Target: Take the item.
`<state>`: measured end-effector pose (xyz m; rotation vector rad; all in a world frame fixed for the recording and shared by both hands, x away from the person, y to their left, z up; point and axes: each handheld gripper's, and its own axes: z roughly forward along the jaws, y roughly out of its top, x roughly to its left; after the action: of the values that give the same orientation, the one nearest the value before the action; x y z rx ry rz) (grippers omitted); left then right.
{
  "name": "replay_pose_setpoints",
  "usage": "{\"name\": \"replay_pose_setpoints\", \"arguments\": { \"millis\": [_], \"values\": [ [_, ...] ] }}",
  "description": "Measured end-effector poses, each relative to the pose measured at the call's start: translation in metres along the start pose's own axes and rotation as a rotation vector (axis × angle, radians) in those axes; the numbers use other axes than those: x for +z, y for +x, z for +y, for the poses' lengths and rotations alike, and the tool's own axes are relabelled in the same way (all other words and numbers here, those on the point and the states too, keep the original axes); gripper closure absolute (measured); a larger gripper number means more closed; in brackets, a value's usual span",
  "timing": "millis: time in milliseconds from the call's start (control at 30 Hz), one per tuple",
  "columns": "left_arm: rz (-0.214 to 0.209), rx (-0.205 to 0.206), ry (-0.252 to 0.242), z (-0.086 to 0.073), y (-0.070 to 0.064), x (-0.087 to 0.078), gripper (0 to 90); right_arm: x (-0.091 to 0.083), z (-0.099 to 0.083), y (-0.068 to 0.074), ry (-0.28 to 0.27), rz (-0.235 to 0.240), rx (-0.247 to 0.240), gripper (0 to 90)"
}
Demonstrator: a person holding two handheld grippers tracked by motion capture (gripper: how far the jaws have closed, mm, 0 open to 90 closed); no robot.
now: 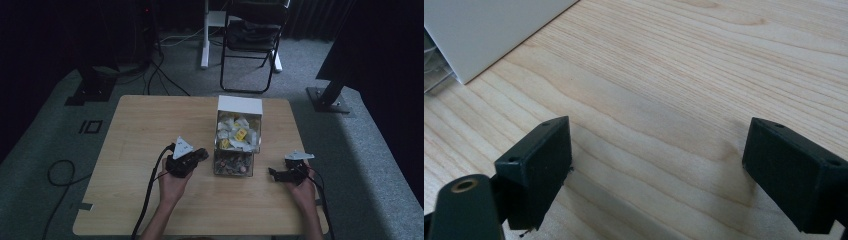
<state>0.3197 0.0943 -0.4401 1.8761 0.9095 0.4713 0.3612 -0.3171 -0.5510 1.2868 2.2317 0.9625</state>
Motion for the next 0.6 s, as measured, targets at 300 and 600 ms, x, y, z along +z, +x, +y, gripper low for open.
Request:
{"name": "replay_pose_setpoints", "arguments": {
  "millis": [300, 600],
  "values": [
    [0.023, -0.012, 0.002, -0.001, 0.011, -0.003, 90.0, 0.000, 0.000, 0.000, 0.000, 0.000, 0.000, 12.1],
    [0.041, -0.021, 0.005, -0.003, 0.018, -0.003, 90.0, 0.000, 0.000, 0.000, 0.000, 0.000, 0.000, 12.2]
  ]
}}
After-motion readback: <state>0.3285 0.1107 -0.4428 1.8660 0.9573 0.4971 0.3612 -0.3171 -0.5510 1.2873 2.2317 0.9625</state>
